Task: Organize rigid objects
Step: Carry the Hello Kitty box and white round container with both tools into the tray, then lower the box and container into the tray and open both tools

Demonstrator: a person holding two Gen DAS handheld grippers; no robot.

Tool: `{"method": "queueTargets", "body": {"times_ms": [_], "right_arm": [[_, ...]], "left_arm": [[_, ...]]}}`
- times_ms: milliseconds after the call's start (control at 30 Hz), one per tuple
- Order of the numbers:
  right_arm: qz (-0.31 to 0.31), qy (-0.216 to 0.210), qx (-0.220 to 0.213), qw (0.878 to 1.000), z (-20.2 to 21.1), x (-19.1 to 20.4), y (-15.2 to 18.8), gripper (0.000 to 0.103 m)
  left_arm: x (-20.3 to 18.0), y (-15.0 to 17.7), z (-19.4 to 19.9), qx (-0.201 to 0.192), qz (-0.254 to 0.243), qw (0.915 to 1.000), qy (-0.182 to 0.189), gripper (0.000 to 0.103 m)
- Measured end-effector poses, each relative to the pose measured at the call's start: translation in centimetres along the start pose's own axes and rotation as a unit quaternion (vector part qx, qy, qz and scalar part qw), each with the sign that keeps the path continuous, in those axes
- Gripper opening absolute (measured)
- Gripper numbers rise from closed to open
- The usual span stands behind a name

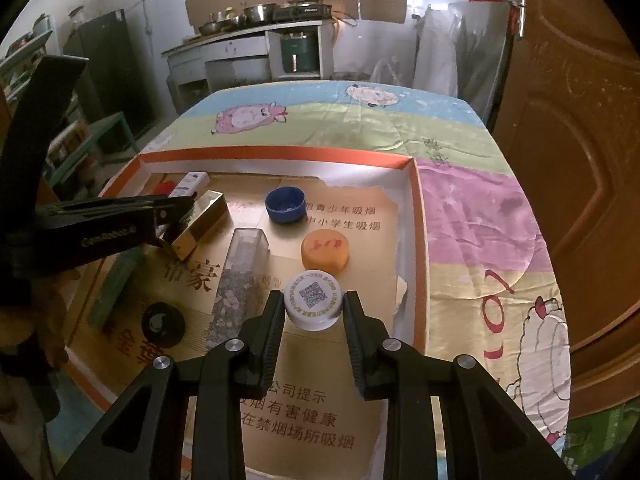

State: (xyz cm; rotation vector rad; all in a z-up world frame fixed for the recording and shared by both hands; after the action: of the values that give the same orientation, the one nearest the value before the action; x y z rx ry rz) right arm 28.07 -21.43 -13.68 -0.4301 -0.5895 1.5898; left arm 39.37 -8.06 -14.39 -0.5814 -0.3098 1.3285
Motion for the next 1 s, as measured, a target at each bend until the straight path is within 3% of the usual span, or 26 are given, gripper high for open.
{"method": "queueTargets", "body": {"times_ms": [500, 767, 933, 1000], "right_arm": [[-0.003, 0.000, 0.009, 1.000, -0.8, -0.1, 0.4, 0.031], [-0.002, 0.001, 0.009, 1.000, -0.9, 0.0, 0.4, 0.031], [-0.001, 0.000, 0.007, 1.000, -0.8, 0.0, 0.4, 0.048], [-0.002, 0.000, 0.007, 1.000, -0.8, 0.0, 0.4, 0.049]], "left_arm": [[0.2, 0.0, -0.4, 0.001, 0.006, 0.9999, 0.011, 0.027], [0.5, 0.2, 0.0, -0.004, 0.021, 0.9993, 0.030, 0.033], [0.6, 0.1, 1.0, -0.014, 0.024, 0.9990, 0.034, 0.034], [0.6, -0.1, 1.7, -0.023, 0.026, 0.9987, 0.037, 0.034]]}}
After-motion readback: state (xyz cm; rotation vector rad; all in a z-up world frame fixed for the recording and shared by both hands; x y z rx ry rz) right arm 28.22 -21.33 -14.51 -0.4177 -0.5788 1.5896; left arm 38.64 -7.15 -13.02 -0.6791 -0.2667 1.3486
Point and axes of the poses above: each gripper's, at about its wrist camera, not at the fingertips, and z roughly against the way its jaws point, x to its left, y to its underside, the point moved 5 cm from there along -z, roughly the way its jaws point, and after that the axes turned 1 degree about y, right-handed, at the moved point
